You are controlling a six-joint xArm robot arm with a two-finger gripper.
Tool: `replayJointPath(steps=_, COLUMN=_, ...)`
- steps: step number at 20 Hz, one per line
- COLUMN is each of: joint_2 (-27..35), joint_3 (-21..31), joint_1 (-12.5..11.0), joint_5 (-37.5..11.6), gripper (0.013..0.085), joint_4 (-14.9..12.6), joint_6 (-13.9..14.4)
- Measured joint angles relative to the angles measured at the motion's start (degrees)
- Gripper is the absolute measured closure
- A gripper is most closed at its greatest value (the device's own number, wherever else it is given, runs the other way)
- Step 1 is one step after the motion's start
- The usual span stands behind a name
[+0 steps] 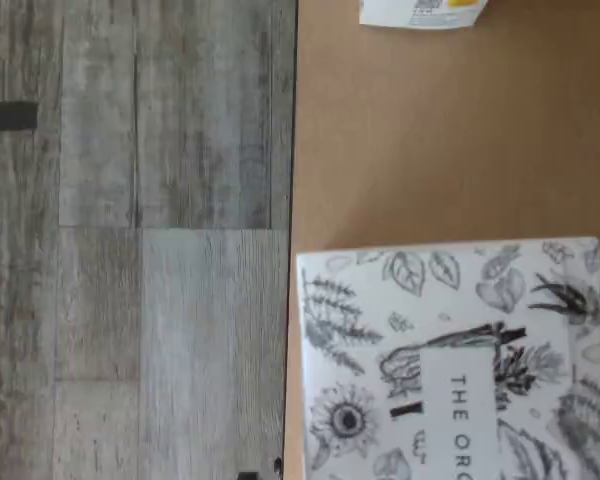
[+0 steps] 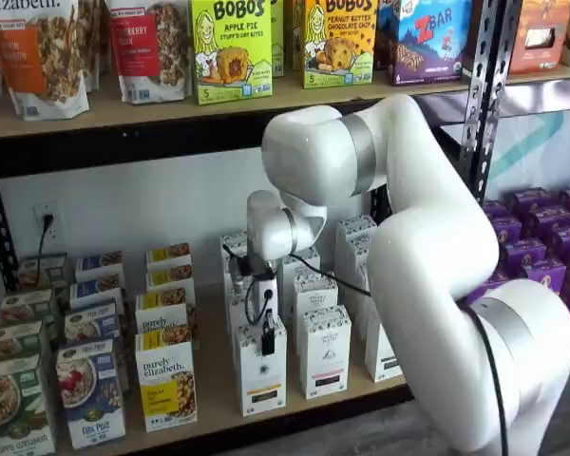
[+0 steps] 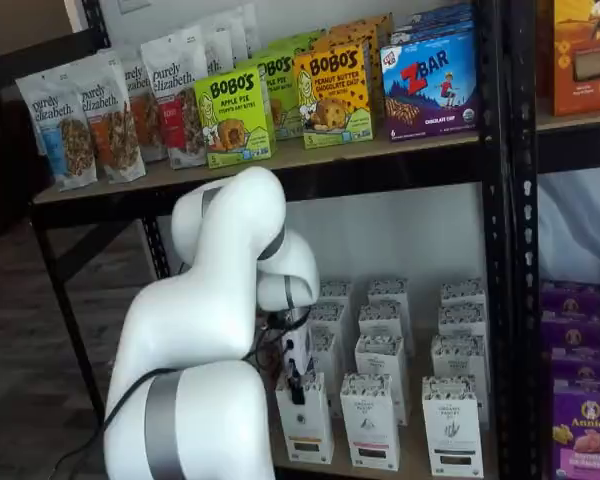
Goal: Pick up the white box with a yellow strip in the middle, on the bottom shelf, the fourth box from the left
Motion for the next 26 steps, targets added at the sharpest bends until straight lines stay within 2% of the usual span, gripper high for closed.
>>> replayJointPath(steps=5, joint_2=0.2, joint_3=0.4, joint_1=-0.1, joint_5=-1.3, gripper=0.0130, joint_4=0.0, joint_6=-0.2)
replayJointPath(steps=10, joint_2=0.6, joint_3=0.5, joint_1=0.0, joint_5=-2.1, gripper=0.0130, joint_4=-1.1, joint_6=0.9)
replayJointPath(steps=20, joint_2=1.1, joint_3=1.0, joint_1=0.4, joint_5=-3.5, gripper=0.0130, joint_4=-0.9, joint_6=1.1)
replayJointPath(steps=23, joint_2=1.1, joint_3=1.1, joint_1=0.5, joint_5=-3.8, gripper=0.0250, joint_4=-0.3, joint_6=0.6)
replayJointPath(steps=26, joint_2=1.1, joint_3=1.1, joint_1=0.5, joint_5=-3.6, gripper=0.0290, joint_4=-0.2, joint_6=0.6)
